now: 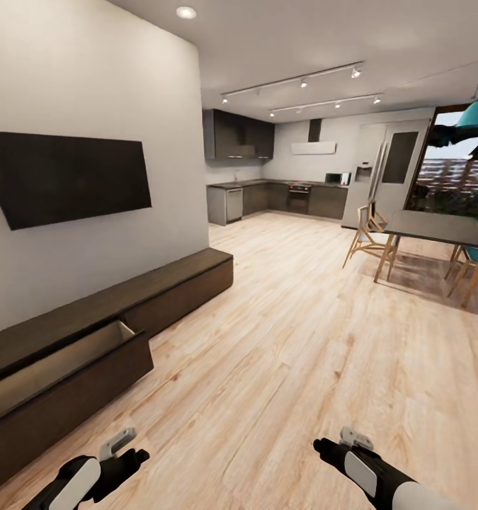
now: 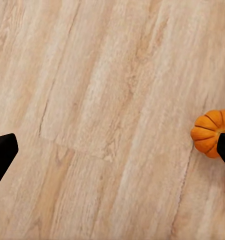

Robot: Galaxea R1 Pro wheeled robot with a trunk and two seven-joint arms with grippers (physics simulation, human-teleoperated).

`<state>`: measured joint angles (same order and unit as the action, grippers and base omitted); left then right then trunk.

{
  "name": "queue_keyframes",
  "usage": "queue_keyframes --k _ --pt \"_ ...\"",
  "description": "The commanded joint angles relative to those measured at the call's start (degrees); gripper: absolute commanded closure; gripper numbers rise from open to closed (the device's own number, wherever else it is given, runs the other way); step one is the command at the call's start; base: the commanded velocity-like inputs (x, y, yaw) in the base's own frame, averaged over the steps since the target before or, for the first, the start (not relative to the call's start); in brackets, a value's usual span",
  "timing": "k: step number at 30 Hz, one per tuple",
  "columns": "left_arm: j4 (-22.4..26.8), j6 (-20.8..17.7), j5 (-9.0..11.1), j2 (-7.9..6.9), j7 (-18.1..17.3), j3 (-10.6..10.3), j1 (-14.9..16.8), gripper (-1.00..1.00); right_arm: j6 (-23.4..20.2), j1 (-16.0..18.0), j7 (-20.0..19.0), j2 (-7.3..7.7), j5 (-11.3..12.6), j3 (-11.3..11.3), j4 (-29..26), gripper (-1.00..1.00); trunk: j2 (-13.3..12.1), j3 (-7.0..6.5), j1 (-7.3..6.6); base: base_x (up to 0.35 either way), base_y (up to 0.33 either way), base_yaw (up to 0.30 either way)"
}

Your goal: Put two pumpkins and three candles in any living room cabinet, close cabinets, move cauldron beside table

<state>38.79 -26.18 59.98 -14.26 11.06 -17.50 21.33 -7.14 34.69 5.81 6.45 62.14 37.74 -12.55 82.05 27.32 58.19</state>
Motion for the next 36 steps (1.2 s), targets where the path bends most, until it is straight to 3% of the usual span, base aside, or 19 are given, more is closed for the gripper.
queue_keyframes --k 1,12,16,17,20,23,36 --pt "0.15 -0.01 0.6 -0.08 0.54 -0.31 0.02 -1.0 -0.25 0.03 0.43 0.05 0.35 0.41 -0.19 -1.0 0.04 0.11 0.0 0.0 0.0 -0.259" --pt "0.39 -0.54 0.5 -0.08 0.46 -0.5 0.02 -1.0 -0.16 0.03 0.43 0.05 0.45 0.33 -0.11 -1.0 0.04 0.57 0.0 0.0 0.0 -0.26" --pt "1.78 -5.64 0.33 -0.35 0.46 -0.36 0.2 -1.0 -0.15 0.03 0.43 0.05 0.62 0.17 -0.04 -1.0 0.04 0.74 0.0 0.0 0.0 -0.261" --pt "3.67 -8.47 0.23 -0.6 0.47 -0.2 0.35 -1.0 -0.12 0.03 0.45 0.05 0.66 0.12 -0.03 -1.0 0.04 0.78 0.0 0.0 0.0 -0.26" --pt "7.62 -12.2 -0.06 -1.06 0.67 0.01 0.54 -1.0 -0.08 0.03 0.5 0.05 0.68 0.07 -0.02 -1.0 0.04 0.9 0.0 0.0 0.0 -0.26" --pt "10.2 -14.94 -0.01 -2.48 0.91 0.28 1.3 -1.0 -0.07 0.03 0.53 0.05 0.7 0.0 0.03 -1.0 0.04 1.03 0.0 0.0 0.0 -0.26" --pt "10.66 -15.92 -0.4 -4.0 1.31 0.72 5.35 -1.0 0.02 0.03 0.61 0.35 0.7 -0.03 0.07 -1.0 0.04 1.61 0.0 0.0 0.0 -0.256"
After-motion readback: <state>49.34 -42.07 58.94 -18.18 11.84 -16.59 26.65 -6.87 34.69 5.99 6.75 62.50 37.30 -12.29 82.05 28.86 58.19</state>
